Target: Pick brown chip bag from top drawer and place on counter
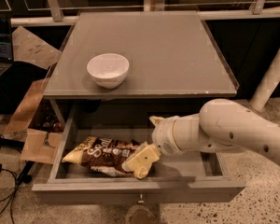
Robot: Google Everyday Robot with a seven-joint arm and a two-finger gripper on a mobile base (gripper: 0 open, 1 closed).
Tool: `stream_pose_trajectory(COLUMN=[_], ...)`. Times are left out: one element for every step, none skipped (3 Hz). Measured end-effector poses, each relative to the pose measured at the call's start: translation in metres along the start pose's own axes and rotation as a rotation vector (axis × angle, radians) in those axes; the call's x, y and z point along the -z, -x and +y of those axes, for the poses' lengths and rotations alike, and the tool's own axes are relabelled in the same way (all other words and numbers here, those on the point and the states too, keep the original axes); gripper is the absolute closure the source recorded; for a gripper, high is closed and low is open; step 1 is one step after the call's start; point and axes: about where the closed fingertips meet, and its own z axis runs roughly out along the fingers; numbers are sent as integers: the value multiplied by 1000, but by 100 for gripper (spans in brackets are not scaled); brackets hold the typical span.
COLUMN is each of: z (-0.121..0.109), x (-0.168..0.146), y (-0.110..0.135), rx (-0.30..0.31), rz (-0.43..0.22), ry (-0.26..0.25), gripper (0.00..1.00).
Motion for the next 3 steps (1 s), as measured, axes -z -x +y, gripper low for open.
stream_pose_trajectory(z=[-4, -12, -14], x=[-12, -23, -33], y=[-8, -12, -17], rx=[1, -11, -19], rz=[57, 99, 124], ry=[-58, -106, -122], gripper=[0, 0, 0])
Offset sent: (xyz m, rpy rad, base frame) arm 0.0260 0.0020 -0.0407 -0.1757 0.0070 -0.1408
